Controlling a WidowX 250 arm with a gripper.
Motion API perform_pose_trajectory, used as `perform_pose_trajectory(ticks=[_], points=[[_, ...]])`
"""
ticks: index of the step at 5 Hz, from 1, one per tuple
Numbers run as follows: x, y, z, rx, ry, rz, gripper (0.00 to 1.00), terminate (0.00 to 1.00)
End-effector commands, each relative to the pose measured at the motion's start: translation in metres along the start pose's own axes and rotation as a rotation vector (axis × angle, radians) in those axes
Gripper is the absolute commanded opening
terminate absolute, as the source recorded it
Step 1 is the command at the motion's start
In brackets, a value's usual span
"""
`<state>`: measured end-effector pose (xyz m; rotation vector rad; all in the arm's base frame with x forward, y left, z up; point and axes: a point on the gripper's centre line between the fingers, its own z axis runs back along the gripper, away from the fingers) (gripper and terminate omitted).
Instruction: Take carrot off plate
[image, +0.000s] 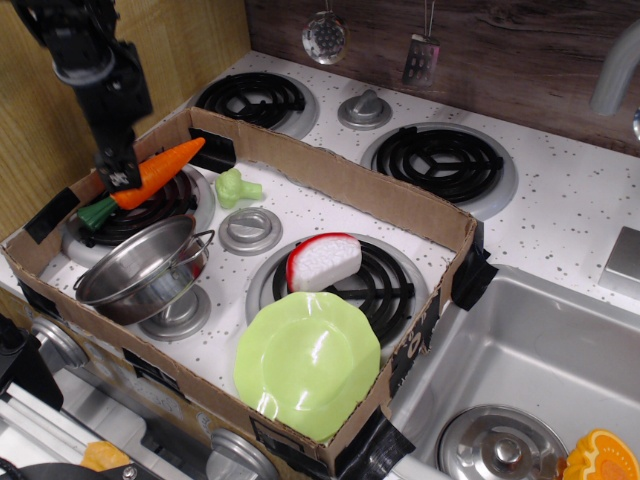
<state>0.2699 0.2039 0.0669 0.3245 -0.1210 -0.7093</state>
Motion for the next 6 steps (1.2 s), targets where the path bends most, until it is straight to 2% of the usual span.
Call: perform_pose_trajectory(ticks=[1,5,6], points=[[0.0421,0.0047,0.0692,0.038,0.004,-0.012,1.00,0.00],[0.0421,0.0047,0.0692,0.038,0.004,-0.012,1.00,0.00],[0.0421,0.0047,0.0692,0.038,0.004,-0.012,1.00,1.00]])
